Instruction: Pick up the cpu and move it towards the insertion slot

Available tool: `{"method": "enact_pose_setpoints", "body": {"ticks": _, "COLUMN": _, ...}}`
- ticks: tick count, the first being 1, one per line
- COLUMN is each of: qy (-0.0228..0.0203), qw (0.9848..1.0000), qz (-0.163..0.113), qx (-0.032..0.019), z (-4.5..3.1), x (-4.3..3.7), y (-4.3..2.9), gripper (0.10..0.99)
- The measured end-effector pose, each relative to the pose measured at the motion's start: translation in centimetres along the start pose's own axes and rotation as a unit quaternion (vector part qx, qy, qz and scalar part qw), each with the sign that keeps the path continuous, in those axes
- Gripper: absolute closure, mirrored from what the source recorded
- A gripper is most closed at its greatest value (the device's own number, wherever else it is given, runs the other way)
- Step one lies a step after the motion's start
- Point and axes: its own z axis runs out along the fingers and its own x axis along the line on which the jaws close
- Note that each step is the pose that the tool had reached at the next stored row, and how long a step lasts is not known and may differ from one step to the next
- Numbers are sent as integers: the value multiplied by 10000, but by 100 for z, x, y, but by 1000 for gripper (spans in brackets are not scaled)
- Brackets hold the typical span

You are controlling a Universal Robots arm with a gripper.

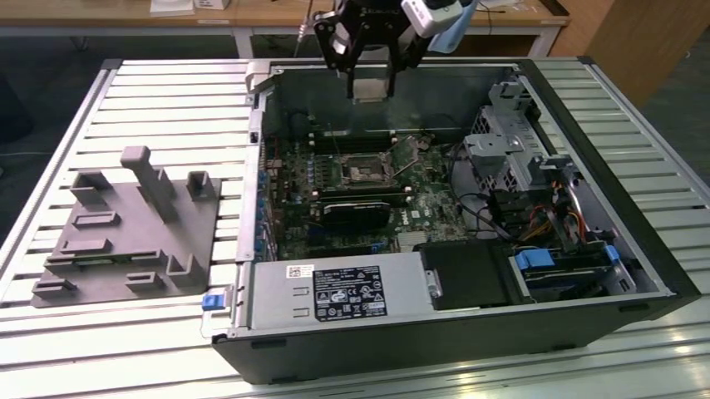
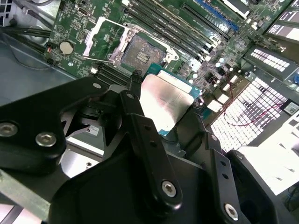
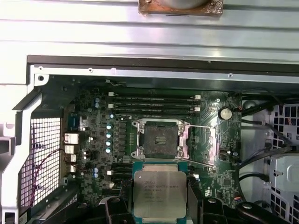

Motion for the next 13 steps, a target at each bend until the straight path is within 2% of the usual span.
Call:
{"method": "enact_pose_setpoints", "body": {"ticks": 6, "qy": 0, "qw": 10000, "qz": 0, "qx": 0, "z": 0, "x": -31, "y": 31, "gripper": 541}}
{"method": "enact_pose_setpoints", "body": {"ticks": 13, "qy": 0, "qw": 10000, "qz": 0, "qx": 0, "z": 0, "x": -40, "y": 32, "gripper": 541}}
